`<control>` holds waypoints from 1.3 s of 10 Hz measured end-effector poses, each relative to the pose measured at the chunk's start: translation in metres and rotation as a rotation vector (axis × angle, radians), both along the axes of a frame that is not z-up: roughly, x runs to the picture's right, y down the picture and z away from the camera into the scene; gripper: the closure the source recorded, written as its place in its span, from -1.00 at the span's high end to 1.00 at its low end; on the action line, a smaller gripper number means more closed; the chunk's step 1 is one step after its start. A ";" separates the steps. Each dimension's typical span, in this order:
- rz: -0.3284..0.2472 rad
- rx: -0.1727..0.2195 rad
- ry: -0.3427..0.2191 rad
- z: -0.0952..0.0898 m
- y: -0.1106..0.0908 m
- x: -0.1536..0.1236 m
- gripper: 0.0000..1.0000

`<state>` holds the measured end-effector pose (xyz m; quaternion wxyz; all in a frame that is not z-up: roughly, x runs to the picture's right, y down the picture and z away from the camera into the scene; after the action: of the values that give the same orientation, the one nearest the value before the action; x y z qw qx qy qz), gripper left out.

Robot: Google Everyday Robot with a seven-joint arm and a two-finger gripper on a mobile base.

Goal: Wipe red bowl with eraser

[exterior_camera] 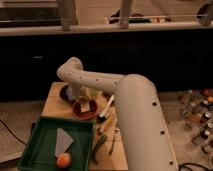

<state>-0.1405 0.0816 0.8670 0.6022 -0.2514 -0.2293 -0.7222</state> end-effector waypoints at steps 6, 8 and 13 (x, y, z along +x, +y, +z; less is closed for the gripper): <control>0.023 -0.037 0.027 -0.008 0.026 0.039 -1.00; 0.053 -0.026 0.054 -0.008 0.019 0.053 -1.00; 0.052 0.008 0.066 -0.002 -0.006 0.043 -1.00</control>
<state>-0.0970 0.0752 0.8652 0.6289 -0.2665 -0.2130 -0.6986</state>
